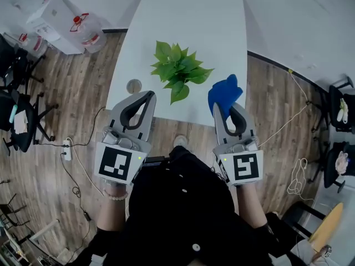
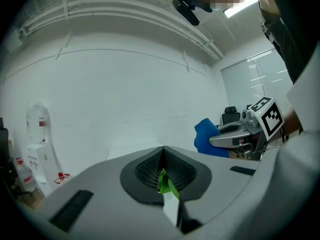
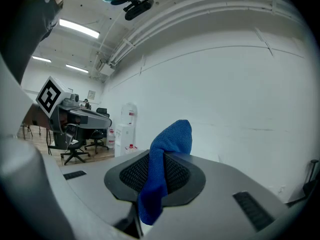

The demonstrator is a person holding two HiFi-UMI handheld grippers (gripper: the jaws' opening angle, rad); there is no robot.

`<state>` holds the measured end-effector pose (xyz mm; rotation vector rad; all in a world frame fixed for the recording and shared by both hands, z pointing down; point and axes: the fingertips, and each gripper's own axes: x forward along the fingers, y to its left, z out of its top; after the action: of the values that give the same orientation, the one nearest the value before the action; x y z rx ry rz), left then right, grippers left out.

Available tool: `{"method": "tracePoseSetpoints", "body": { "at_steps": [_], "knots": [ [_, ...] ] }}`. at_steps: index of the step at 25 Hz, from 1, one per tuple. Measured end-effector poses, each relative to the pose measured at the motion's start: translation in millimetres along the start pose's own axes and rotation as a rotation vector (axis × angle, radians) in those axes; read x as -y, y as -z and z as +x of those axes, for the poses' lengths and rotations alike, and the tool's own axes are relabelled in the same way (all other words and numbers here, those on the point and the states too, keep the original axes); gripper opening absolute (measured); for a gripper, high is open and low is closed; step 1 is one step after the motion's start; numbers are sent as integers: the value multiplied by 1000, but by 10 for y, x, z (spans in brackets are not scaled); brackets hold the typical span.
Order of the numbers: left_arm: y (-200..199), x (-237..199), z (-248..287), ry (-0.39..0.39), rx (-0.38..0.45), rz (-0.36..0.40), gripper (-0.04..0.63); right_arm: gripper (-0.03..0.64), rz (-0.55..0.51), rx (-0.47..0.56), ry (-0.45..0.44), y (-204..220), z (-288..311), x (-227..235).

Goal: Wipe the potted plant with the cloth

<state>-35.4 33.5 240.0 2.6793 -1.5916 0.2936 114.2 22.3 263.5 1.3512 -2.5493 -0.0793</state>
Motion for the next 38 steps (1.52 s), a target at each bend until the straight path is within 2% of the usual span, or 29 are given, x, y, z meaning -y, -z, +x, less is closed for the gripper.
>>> {"method": "tracePoseSetpoints", "body": {
  "at_steps": [9, 18, 27, 38],
  "knots": [
    [4, -73, 366, -22, -1, -3, 12, 84, 17, -12, -25, 133, 265, 331],
    [76, -164, 434, -23, 12, 48, 12, 84, 41, -43, -29, 266, 308, 402],
    [90, -269, 580, 12, 6, 53, 14, 84, 69, -67, 7, 322, 366, 466],
    [282, -486, 712, 75, -18, 16, 12, 84, 100, -122, 68, 430, 504, 435]
  ]
}}
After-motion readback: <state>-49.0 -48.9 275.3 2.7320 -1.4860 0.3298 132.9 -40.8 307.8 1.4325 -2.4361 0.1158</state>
